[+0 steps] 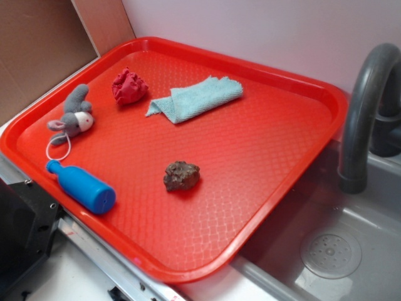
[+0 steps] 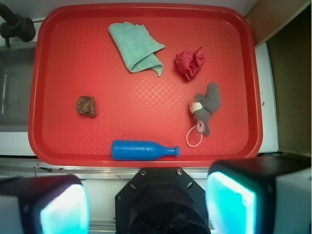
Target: Grab the rock.
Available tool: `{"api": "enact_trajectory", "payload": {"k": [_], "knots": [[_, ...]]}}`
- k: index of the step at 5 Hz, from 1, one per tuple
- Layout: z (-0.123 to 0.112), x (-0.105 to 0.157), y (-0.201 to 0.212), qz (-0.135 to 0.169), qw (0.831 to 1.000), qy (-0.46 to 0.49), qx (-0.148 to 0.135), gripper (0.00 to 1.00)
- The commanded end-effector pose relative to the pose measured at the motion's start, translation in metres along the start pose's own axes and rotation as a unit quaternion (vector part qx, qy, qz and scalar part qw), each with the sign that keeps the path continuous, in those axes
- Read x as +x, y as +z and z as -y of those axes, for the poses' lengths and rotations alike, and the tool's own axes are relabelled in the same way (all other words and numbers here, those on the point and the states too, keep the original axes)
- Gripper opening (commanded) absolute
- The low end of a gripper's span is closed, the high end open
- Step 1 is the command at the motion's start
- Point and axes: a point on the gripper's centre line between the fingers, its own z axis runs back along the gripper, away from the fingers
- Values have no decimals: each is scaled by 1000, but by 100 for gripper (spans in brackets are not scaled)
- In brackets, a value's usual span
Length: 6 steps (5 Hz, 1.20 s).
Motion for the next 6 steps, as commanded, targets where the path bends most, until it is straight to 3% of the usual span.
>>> {"api": "enact_trajectory", "payload": {"k": [1,2,3,4,6], "knots": [[0,0,0,0,1000,0,0,100],[8,8,-10,39,999,36,-5,100],[21,20,-19,58,997,47,-24,100],[41,35,-40,25,996,37,-72,100],[70,51,-87,-7,996,59,-60,100]]}}
